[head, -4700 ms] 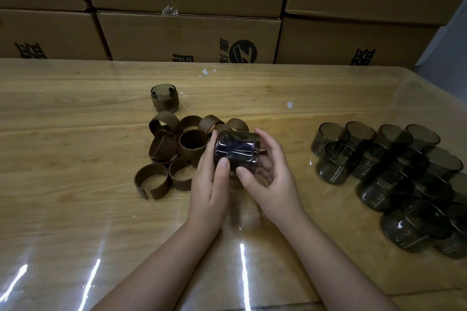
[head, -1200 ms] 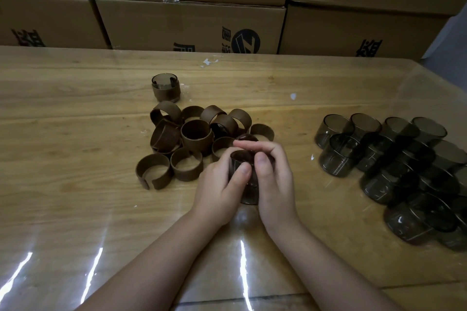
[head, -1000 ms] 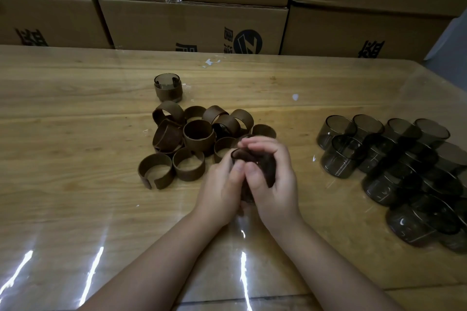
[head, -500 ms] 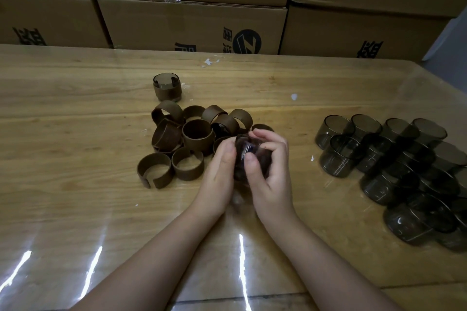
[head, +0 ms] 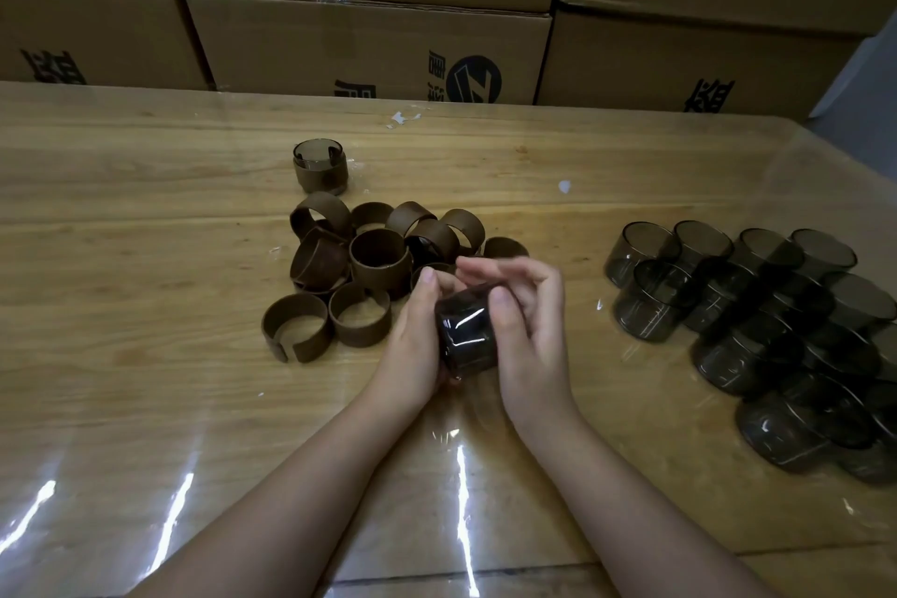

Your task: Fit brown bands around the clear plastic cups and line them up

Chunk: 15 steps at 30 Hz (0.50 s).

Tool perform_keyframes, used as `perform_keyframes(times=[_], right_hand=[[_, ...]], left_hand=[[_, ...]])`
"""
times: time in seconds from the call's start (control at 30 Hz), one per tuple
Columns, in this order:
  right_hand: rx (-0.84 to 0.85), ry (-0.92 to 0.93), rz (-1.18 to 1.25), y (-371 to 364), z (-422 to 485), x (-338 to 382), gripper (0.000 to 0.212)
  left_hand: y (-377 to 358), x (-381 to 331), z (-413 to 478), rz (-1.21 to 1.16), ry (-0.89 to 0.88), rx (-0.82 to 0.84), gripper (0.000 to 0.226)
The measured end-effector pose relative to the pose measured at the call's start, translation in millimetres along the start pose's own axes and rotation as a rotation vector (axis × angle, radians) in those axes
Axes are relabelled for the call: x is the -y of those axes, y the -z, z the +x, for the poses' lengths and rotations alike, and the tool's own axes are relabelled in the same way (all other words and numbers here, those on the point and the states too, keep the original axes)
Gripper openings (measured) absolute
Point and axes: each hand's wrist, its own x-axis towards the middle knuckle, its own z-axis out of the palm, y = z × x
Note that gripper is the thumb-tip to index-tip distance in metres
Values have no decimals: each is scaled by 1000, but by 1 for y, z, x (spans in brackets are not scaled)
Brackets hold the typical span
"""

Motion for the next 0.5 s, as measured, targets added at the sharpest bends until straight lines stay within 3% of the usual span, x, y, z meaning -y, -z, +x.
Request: perform_keyframes(times=[0.1, 0.2, 0.4, 0.5], right_hand=[[130, 213, -277, 1, -1, -1, 43], [215, 380, -466, 2, -1, -3, 46], [35, 178, -314, 2, -2, -2, 20], [-88, -57, -95, 2, 4, 0, 24]], left_hand=[[8, 4, 3, -49, 69, -38, 57], [13, 2, 7, -140, 150, -96, 51], [6, 6, 2, 52, 28, -33, 54], [3, 7, 0, 222, -44, -23, 61]])
